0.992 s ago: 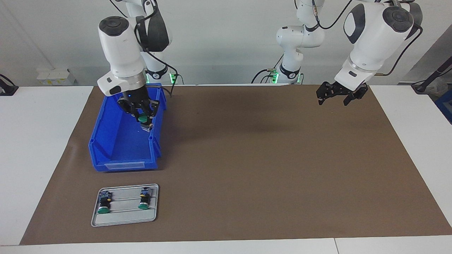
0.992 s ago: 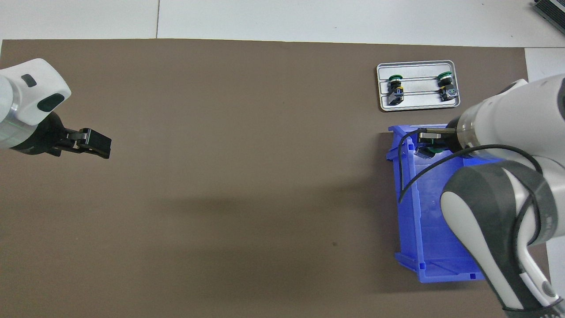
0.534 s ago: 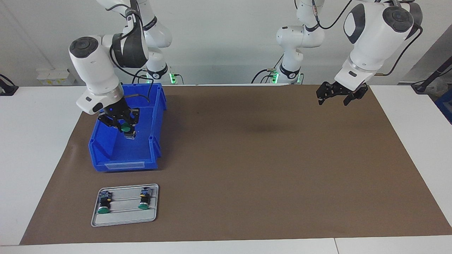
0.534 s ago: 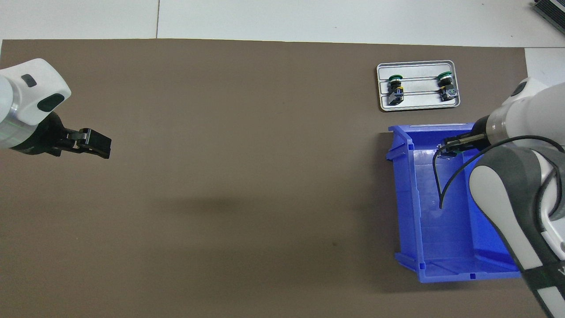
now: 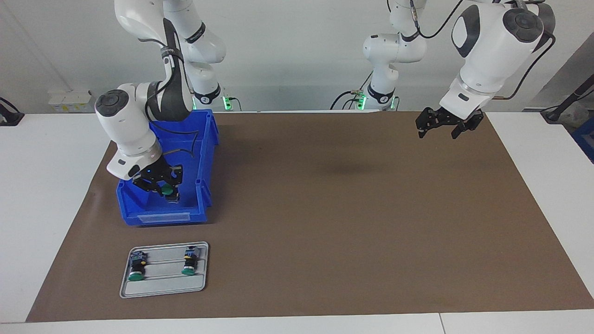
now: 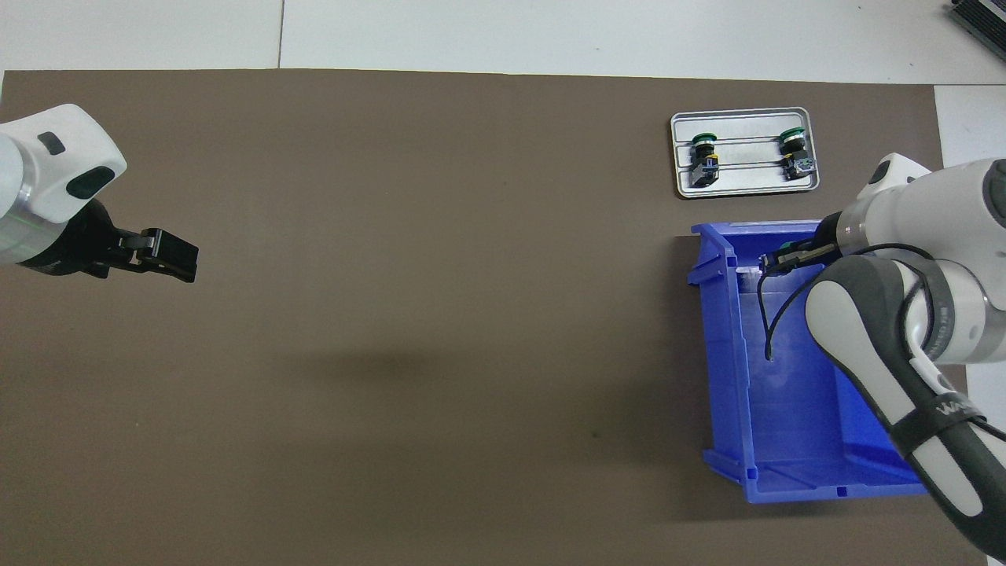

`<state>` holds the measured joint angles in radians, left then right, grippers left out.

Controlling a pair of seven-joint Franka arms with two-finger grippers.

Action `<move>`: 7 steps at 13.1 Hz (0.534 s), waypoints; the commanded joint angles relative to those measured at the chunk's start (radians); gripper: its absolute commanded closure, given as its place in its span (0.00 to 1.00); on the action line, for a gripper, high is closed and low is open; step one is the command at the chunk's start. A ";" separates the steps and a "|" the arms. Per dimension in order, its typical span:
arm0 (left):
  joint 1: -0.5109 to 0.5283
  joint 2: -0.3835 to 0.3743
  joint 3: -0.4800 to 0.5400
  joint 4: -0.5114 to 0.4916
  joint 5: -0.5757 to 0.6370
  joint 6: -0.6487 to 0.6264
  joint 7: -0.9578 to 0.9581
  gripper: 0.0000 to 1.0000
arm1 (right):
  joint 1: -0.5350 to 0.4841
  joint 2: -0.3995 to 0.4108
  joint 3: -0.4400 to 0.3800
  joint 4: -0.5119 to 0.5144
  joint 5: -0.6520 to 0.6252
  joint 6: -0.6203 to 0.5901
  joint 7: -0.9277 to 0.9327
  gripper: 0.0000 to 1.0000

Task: Place and press button with both arms
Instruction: 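Lower the button into the blue bin and open the right gripper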

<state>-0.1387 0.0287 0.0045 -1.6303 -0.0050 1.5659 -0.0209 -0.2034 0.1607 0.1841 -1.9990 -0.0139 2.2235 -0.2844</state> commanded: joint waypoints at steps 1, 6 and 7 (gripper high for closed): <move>0.005 -0.030 -0.003 -0.037 0.014 0.019 0.004 0.00 | -0.024 0.025 0.012 -0.021 0.035 0.063 -0.055 1.00; 0.005 -0.030 -0.003 -0.037 0.014 0.019 0.004 0.00 | -0.022 0.046 0.012 -0.047 0.035 0.128 -0.001 0.47; 0.005 -0.030 -0.003 -0.037 0.014 0.019 0.004 0.00 | -0.022 0.045 0.012 -0.046 0.035 0.127 0.013 0.32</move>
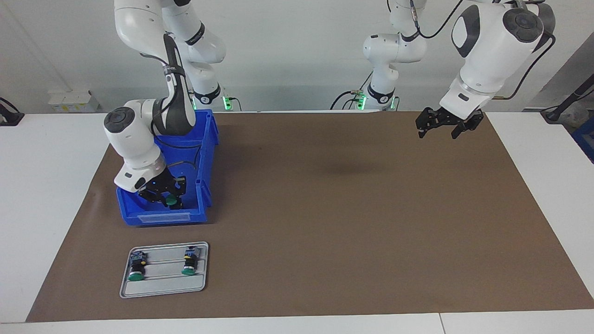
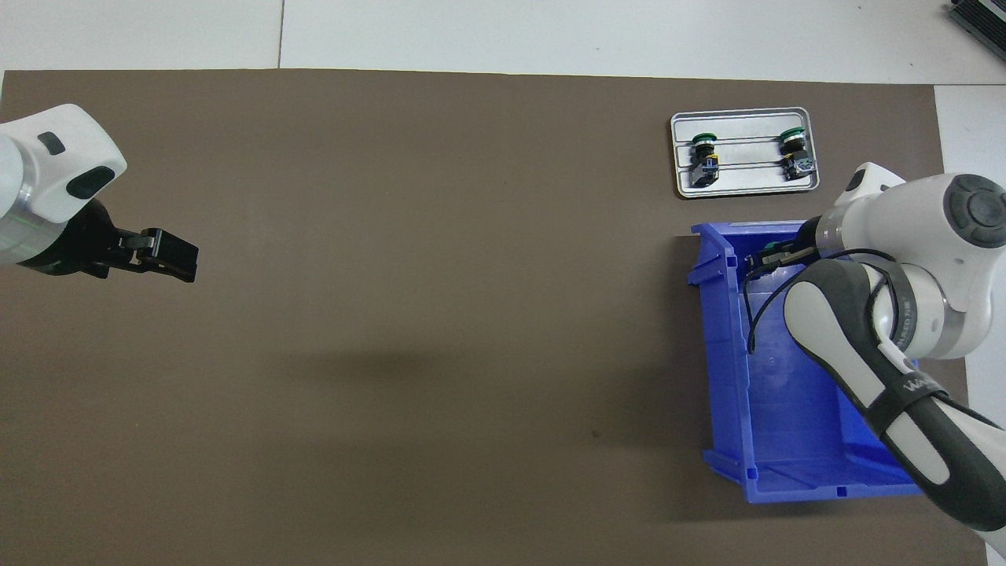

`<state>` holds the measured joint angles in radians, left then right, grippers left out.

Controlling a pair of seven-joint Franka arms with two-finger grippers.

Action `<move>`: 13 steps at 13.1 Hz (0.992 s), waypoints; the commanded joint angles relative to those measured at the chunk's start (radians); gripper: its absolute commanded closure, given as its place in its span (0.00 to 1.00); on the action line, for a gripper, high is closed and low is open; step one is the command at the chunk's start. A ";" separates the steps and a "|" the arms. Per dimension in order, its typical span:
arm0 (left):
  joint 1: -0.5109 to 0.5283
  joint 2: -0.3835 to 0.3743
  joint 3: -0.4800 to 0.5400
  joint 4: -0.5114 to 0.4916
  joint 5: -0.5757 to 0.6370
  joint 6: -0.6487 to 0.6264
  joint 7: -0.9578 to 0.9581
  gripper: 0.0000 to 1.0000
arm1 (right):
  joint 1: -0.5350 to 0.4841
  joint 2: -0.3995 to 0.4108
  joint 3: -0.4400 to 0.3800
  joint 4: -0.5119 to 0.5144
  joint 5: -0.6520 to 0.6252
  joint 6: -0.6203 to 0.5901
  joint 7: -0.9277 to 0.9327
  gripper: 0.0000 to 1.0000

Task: Place and press button with both arms
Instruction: 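Lower the button into the blue bin and open the right gripper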

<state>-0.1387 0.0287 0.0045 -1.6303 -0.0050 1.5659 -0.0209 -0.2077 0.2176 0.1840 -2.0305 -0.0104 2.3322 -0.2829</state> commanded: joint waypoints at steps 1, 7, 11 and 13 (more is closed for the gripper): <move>0.005 -0.030 -0.003 -0.037 0.014 0.019 0.004 0.00 | -0.018 -0.015 0.012 -0.014 0.030 0.016 0.034 0.27; 0.005 -0.030 -0.003 -0.037 0.014 0.019 0.004 0.00 | -0.007 -0.113 0.012 -0.004 0.030 -0.102 0.255 0.05; 0.005 -0.030 -0.003 -0.037 0.014 0.019 0.004 0.00 | 0.002 -0.198 0.018 0.068 0.029 -0.267 0.454 0.01; 0.005 -0.030 -0.003 -0.037 0.014 0.019 0.004 0.00 | 0.025 -0.202 0.025 0.162 0.026 -0.381 0.496 0.01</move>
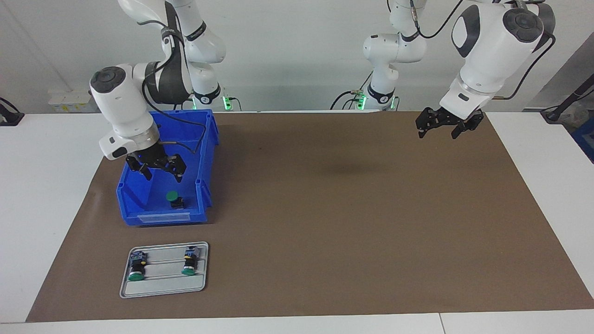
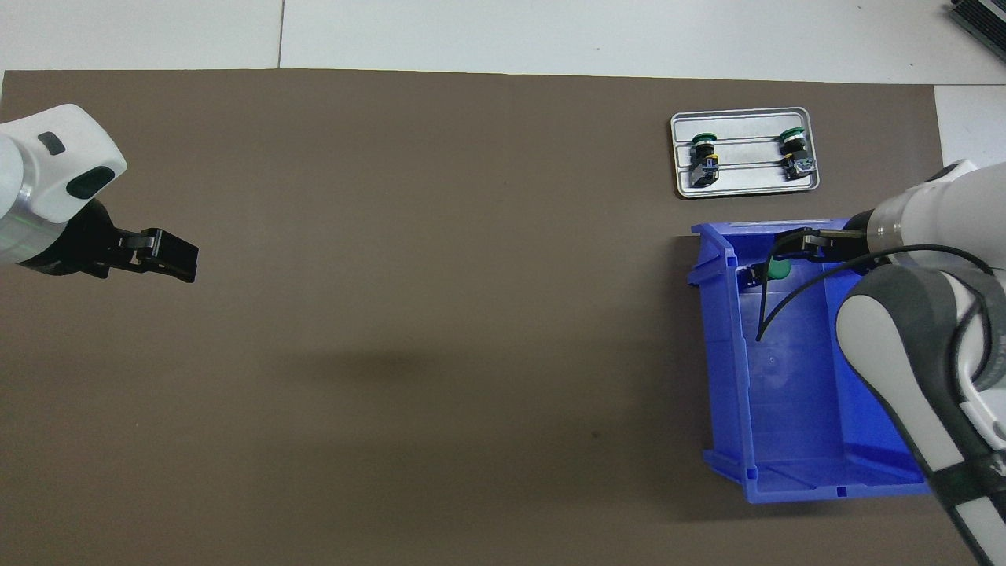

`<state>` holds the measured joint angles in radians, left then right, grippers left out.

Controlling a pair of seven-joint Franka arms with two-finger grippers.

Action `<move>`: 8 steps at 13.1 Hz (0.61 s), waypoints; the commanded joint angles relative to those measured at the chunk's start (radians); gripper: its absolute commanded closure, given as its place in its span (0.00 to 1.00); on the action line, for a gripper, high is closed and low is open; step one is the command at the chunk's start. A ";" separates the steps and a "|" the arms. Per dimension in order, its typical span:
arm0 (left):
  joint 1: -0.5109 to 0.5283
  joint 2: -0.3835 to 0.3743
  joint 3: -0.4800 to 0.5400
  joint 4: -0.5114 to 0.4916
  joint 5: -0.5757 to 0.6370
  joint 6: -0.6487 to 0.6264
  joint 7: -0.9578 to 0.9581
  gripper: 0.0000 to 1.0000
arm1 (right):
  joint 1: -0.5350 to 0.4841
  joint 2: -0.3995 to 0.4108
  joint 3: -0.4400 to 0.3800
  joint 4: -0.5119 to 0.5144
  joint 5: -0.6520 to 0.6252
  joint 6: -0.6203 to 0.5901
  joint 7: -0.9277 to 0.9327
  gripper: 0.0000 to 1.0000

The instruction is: Place and press button with both arms

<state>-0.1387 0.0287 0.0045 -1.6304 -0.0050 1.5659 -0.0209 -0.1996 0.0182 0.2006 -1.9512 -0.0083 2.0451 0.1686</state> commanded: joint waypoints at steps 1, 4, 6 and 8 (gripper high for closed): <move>0.005 -0.030 -0.003 -0.037 0.014 0.019 0.004 0.00 | 0.029 -0.003 0.006 0.116 0.018 -0.130 0.057 0.01; 0.005 -0.030 -0.003 -0.036 0.014 0.019 0.004 0.00 | 0.037 -0.003 0.013 0.224 0.013 -0.201 0.071 0.01; 0.005 -0.030 -0.003 -0.037 0.014 0.019 0.004 0.00 | 0.071 -0.001 0.014 0.267 0.010 -0.218 0.110 0.01; 0.005 -0.030 -0.003 -0.037 0.014 0.019 0.004 0.00 | 0.089 0.000 0.016 0.297 0.007 -0.236 0.117 0.01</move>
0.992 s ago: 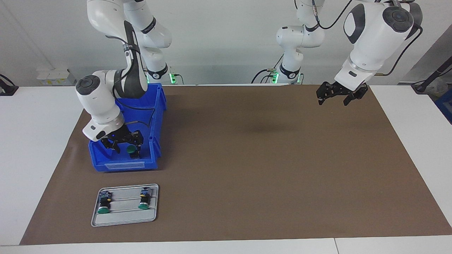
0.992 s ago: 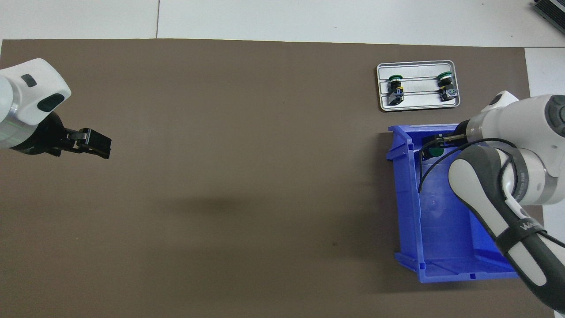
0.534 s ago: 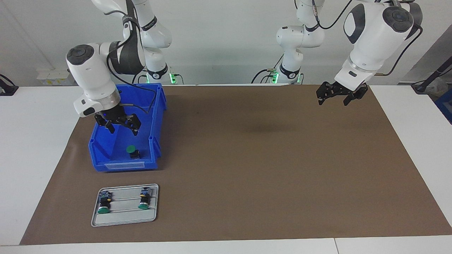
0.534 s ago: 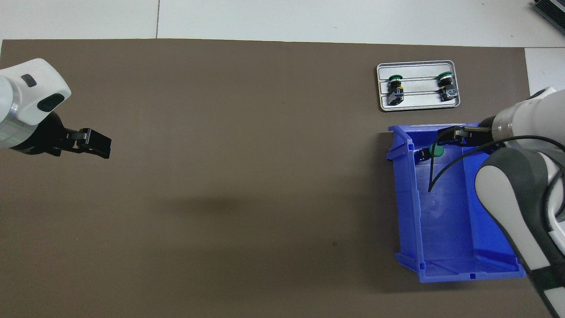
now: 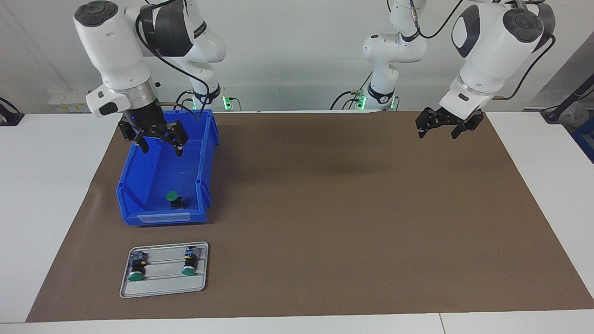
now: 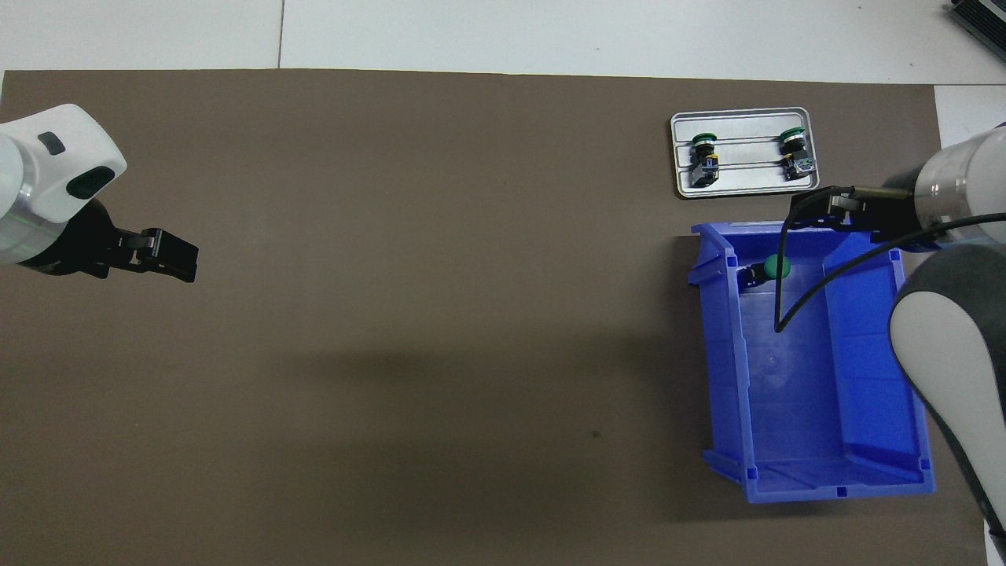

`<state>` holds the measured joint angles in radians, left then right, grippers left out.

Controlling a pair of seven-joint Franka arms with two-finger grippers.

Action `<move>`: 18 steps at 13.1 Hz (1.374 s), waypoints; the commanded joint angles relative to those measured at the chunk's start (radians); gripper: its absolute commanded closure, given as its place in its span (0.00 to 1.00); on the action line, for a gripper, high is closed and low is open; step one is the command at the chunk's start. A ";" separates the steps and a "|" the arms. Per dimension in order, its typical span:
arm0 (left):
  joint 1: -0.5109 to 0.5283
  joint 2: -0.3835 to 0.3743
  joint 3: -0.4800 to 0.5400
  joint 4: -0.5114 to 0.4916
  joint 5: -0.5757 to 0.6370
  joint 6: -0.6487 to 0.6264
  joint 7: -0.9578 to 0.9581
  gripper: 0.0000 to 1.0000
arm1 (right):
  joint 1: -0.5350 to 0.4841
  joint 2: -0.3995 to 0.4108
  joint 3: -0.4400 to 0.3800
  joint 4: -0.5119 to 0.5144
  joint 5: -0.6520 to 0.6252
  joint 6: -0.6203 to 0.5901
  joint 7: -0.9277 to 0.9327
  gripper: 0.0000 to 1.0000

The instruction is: Place and press button with both arms

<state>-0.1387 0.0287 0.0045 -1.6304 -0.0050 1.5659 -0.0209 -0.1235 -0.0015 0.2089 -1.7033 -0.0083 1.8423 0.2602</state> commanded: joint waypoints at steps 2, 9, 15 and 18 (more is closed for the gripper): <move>0.005 -0.030 -0.003 -0.037 0.014 0.019 0.004 0.00 | 0.031 0.025 0.007 0.079 0.005 -0.057 0.025 0.01; 0.005 -0.030 -0.003 -0.037 0.014 0.019 0.004 0.00 | 0.083 -0.025 -0.070 0.094 0.010 -0.176 0.004 0.01; 0.005 -0.030 -0.003 -0.037 0.014 0.019 0.004 0.00 | 0.170 -0.031 -0.195 0.077 0.007 -0.201 -0.076 0.01; 0.005 -0.030 -0.003 -0.036 0.014 0.019 0.004 0.00 | 0.157 -0.049 -0.195 0.045 0.007 -0.206 -0.078 0.00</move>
<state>-0.1387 0.0287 0.0045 -1.6304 -0.0050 1.5659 -0.0209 0.0446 -0.0246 0.0152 -1.6242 -0.0084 1.6417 0.2064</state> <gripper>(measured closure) 0.000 0.000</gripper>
